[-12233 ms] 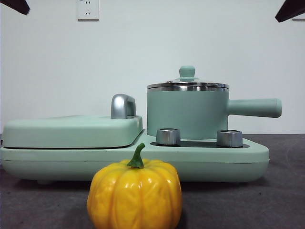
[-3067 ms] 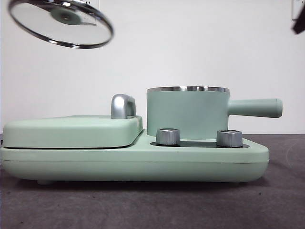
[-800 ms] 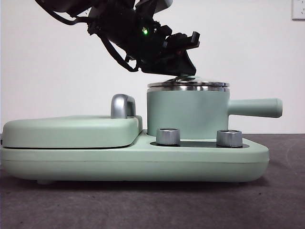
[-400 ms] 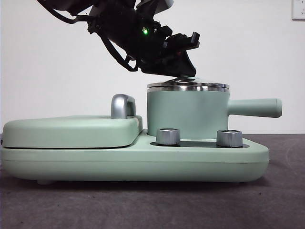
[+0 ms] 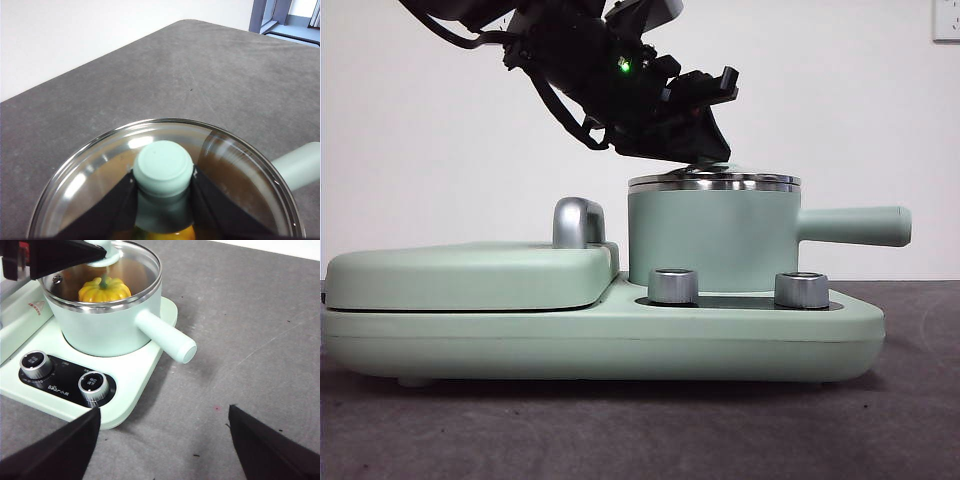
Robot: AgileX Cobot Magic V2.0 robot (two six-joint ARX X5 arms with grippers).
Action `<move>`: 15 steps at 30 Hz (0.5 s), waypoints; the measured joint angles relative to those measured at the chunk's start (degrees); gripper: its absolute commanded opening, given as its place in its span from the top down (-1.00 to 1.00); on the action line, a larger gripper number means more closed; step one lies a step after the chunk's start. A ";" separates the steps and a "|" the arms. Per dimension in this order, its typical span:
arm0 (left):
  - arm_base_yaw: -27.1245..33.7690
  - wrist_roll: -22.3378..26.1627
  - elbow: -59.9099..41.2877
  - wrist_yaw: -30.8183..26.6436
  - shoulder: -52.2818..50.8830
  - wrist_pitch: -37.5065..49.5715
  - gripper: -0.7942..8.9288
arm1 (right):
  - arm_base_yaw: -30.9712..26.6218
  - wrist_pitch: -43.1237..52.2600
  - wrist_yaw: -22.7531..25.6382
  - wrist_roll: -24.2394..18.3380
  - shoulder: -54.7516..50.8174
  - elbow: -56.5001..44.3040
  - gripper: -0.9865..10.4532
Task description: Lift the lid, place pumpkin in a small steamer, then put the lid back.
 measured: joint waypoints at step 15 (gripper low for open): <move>0.24 -7.39 0.00 -0.11 -9.16 -12.81 0.13 | 0.00 0.02 -0.07 0.00 0.00 0.02 0.14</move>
